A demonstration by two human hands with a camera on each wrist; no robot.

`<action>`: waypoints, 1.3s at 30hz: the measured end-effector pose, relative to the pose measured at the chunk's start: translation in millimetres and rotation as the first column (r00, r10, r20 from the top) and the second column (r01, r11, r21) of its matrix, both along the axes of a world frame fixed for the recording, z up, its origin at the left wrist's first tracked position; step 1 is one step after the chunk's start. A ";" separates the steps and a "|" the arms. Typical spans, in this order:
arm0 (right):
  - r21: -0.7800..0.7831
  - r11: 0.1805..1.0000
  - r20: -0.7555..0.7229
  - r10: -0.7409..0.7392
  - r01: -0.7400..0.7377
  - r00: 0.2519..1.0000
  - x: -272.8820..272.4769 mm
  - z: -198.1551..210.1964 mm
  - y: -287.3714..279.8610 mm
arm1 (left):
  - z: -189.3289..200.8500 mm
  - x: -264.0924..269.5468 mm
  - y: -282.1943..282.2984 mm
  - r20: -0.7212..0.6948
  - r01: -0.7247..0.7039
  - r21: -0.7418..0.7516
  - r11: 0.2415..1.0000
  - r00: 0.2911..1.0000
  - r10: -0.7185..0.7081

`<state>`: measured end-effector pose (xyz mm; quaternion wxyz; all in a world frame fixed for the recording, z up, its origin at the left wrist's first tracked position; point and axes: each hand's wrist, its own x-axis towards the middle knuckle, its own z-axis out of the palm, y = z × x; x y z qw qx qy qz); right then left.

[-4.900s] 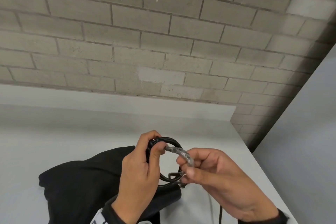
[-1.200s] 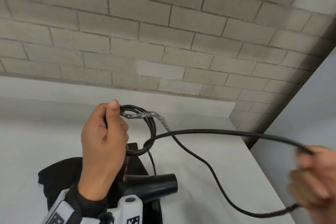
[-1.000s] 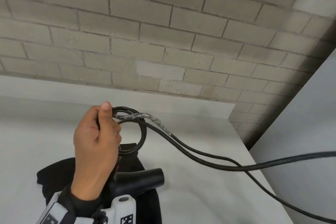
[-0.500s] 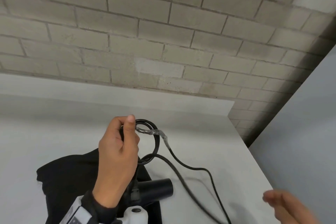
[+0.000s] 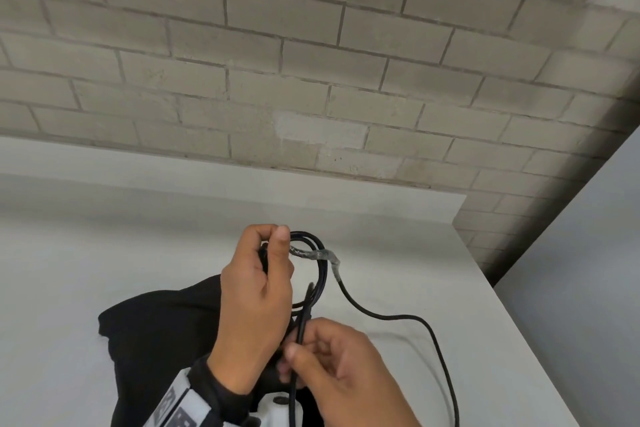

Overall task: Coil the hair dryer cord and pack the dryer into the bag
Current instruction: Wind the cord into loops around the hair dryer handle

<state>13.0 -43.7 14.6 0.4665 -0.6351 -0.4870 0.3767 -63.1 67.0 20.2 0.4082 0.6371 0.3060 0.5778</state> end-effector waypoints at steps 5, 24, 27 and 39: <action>0.172 0.985 -0.334 0.053 0.005 0.941 24.7 20.3 -32.6 | -1.9 -2.1 6.9 0.025 -0.002 -0.033 0.999 1.000 0.003; 0.006 0.860 0.430 -0.462 0.510 0.776 92.1 -63.5 -85.5 | -4.7 -0.9 8.0 0.050 0.060 -0.044 0.997 0.997 -0.058; 0.094 0.872 0.513 -0.457 0.481 0.727 78.4 -54.9 -62.8 | -4.3 -1.0 5.9 0.042 0.090 -0.049 0.995 0.995 -0.088; 0.282 0.959 0.381 -0.096 -0.016 0.920 63.9 13.3 10.8 | -3.8 -4.9 4.4 -0.015 0.071 0.008 0.997 0.997 -0.071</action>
